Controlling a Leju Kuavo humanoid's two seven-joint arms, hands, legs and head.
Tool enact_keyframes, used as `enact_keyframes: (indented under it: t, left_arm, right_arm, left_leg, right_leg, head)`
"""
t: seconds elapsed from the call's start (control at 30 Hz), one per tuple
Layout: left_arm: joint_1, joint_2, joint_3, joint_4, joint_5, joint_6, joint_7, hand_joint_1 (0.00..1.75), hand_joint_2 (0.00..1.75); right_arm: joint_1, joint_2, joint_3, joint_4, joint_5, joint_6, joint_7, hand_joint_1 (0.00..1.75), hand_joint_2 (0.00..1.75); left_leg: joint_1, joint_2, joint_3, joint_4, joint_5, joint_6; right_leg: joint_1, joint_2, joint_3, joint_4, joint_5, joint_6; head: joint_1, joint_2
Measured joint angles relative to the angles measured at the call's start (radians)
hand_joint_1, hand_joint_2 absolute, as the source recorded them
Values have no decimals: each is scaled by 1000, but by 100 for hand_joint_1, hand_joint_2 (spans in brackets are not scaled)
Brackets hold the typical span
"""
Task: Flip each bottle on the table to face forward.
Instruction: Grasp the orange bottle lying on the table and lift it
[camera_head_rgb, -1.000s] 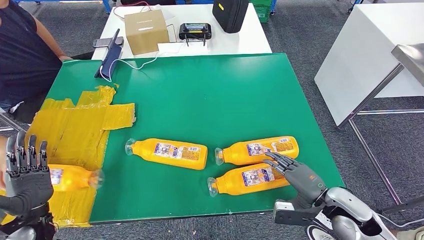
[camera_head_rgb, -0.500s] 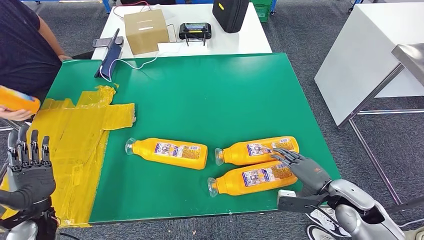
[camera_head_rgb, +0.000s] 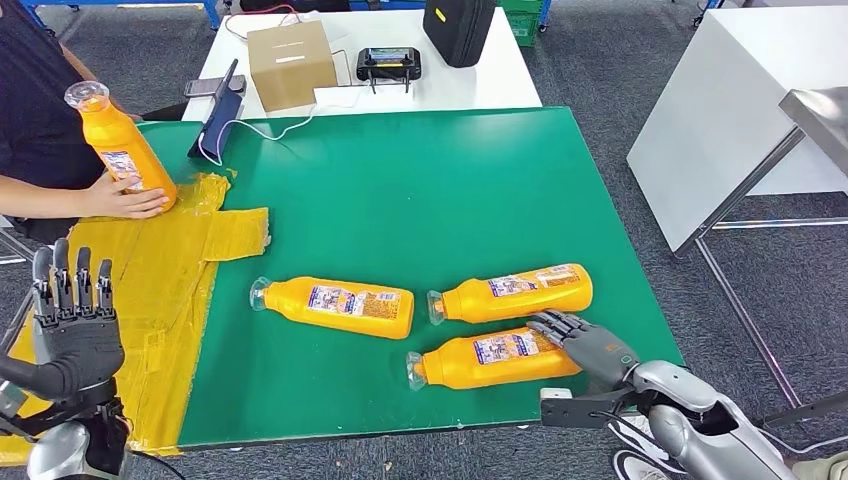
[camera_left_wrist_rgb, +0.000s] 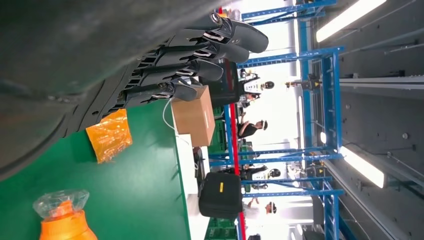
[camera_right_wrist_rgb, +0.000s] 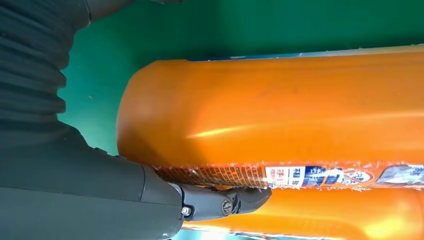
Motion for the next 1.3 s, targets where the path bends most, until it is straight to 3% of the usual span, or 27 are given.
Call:
enact_keyframes:
  t: [0.5,0.53,0.63,0.67,0.7,1.13,1.3]
  left_arm:
    - [-7,0,-1,22,1,0,0,0,0]
    - [-7,0,-1,22,1,0,0,0,0]
    - [-10,0,-2,24,2,0,0,0,0]
    - [-14,0,-5,27,2,-1,0,0,0]
    - [-19,0,-9,32,2,-1,0,0,0]
    - [-82,0,-47,101,32,1,0,0,0]
    - [-110,2,-51,111,32,4,0,0,0]
  right_arm:
    - [-37,12,46,49,0,-6,-2,0,175]
    - [-38,12,46,49,0,-6,-2,20,175]
    - [-42,12,52,55,2,-4,-3,141,175]
    - [-47,13,58,61,4,-2,-5,164,175]
    - [-54,15,67,70,6,-1,-7,170,175]
    - [-145,57,180,208,-29,-24,-8,175,175]
    - [-157,54,198,214,-47,-24,-7,175,175]
  left_leg:
    - [0,1,7,0,0,0]
    - [0,1,7,0,0,0]
    - [1,1,8,0,0,0]
    - [1,1,9,0,-1,-1]
    - [1,2,10,0,-1,-1]
    - [7,18,65,-1,-29,-4]
    - [9,20,67,-1,-32,-6]
  right_leg:
    - [0,2,5,0,0,0]
    - [0,2,5,0,0,0]
    - [0,2,5,0,0,0]
    - [0,2,4,0,0,0]
    - [0,2,3,0,-1,-1]
    - [2,16,47,-2,-21,-6]
    - [3,17,50,-2,-23,-7]
  head:
    - [0,0]
    - [0,0]
    - [0,0]
    - [0,0]
    - [0,0]
    - [0,0]
    - [0,0]
